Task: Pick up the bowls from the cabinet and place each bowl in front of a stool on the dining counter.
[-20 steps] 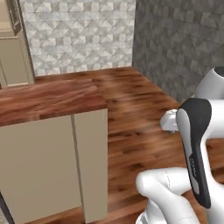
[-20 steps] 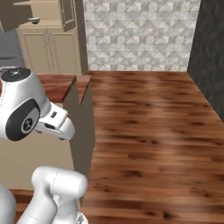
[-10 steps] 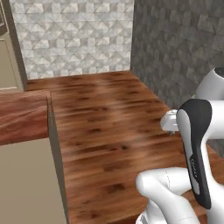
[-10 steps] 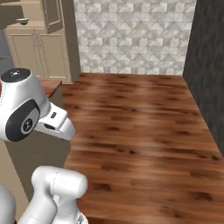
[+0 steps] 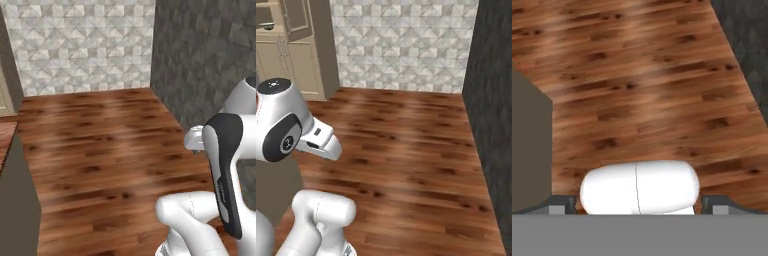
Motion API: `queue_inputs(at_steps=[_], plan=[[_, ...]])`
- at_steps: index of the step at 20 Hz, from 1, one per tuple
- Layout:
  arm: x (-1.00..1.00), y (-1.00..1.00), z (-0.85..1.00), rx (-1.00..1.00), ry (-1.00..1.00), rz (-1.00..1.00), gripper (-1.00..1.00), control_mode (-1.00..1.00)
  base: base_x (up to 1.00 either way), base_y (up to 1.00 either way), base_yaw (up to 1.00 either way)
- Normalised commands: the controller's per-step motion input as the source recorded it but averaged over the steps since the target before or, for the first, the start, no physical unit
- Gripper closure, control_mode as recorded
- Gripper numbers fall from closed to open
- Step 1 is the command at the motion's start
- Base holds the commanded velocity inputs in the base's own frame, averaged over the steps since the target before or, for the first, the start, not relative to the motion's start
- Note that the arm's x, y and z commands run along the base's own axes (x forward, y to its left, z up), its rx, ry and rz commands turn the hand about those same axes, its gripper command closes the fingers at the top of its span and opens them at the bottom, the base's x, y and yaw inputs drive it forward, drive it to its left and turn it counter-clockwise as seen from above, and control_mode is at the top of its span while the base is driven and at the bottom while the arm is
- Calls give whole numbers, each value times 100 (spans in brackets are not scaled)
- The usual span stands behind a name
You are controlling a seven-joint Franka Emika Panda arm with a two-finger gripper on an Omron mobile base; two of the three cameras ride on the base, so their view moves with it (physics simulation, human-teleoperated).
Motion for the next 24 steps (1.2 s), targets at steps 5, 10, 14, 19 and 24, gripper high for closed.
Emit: queue_inputs(at_steps=[5, 10, 14, 19, 24], plan=[[0, 0, 0, 0, 0, 0, -100, 100, 100, -48, 24], [0, 0, 0, 0, 0, 0, -100, 100, 100, 0, 38], [0, 0, 0, 0, 0, 0, -100, 100, 100, 0, 37], [0, 0, 0, 0, 0, 0, -100, 100, 100, -12, 41], [0, 0, 0, 0, 0, 0, -100, 100, 100, -38, 47]])
